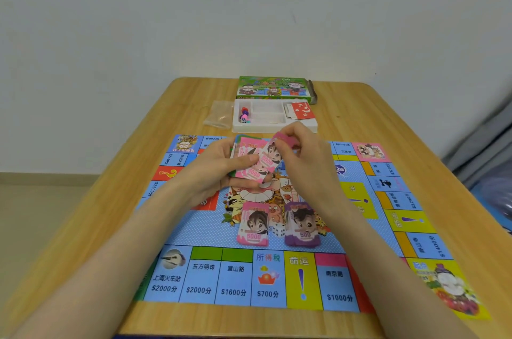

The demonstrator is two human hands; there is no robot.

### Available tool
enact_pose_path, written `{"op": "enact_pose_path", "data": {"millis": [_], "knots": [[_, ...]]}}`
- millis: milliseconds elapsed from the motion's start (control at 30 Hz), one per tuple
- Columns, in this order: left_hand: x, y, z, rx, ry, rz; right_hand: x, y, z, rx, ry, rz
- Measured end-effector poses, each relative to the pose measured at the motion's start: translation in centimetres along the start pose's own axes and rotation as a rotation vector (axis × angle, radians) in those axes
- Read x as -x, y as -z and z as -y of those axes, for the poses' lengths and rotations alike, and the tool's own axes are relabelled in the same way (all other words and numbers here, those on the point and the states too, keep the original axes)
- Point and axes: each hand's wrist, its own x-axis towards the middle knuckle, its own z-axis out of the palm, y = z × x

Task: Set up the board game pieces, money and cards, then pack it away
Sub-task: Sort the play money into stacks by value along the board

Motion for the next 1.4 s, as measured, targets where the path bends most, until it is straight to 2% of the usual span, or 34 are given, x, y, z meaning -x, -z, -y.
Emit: {"op": "enact_pose_path", "data": {"millis": [100, 167, 233, 367, 567, 767, 1200, 1400], "knots": [[-0.3, 0.3, 0.1, 0.01, -0.034, -0.076, -0.2, 0.3, 0.3, -0.117, -0.041, -0.066], [-0.6, 0.6, 0.2, 0.052, -0.049, -0.154, -0.4, 0.8, 0.7, -0.263, -0.088, -0.022], [-0.8, 0.8, 0.2, 0.07, -0.068, -0.223, -0.4, 1.2, 1.0, -0.326, -0.114, 0.137], [-0.9, 1.2, 0.3, 0.05, -0.095, -0.282, 0.1, 0.9, 1.4, -0.228, -0.068, 0.517], [-0.9, 1.0, 0.2, 0.075, -0.085, -0.293, 0.5, 0.7, 1.2, 0.002, -0.048, 0.73], [-0.6, 0.9, 0.0, 0.103, -0.08, -0.257, 0.6, 0.2, 0.7, 0.113, -0.039, 0.795], [-0.4, 0.7, -0.2, 0.115, -0.086, -0.247, 0.9, 0.0, 0.6, 0.232, 0.063, 0.806], [-0.4, 0.7, -0.2, 0.123, -0.083, -0.241, 1.4, 0.2, 1.2, 0.24, 0.087, 0.925]]}}
